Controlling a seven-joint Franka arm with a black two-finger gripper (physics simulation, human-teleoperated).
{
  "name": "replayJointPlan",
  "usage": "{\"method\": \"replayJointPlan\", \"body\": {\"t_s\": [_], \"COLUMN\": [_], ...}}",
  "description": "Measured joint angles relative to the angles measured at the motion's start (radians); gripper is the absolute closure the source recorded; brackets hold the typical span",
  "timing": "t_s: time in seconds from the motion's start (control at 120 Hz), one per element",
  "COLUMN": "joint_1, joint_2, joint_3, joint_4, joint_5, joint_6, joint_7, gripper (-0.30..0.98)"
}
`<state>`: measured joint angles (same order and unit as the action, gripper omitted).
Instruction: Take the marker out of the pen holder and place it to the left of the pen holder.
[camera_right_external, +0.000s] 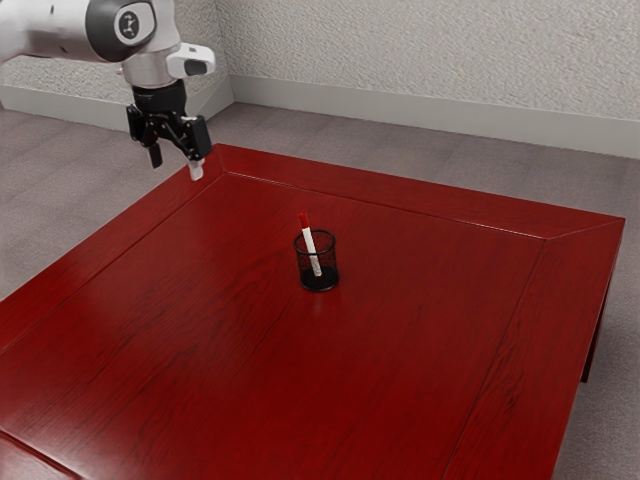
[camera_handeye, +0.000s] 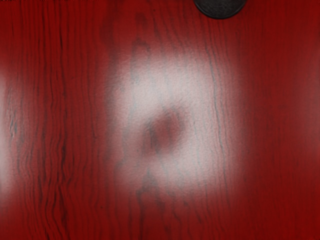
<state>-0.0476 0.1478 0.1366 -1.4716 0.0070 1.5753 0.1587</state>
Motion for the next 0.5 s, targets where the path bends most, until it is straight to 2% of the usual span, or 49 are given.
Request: {"method": "replayJointPlan", "body": {"t_s": [0.2,0.267,0.383,0.5], "joint_1": [-0.002,-0.001,0.013,0.097], "joint_2": [0.002,0.047,0.298,0.506], "joint_3": [-0.001,-0.003,-0.06,-0.176], "joint_4": [0.001,0.064,0.372,0.589], "joint_5": [-0.004,-0.006,-0.006,-0.007], "joint_6": [0.001,0.008,-0.005,-0.037], "joint_7": [0.019,0.024,0.035,0.046], "gripper": [0.0,0.0,0.0,0.0]}}
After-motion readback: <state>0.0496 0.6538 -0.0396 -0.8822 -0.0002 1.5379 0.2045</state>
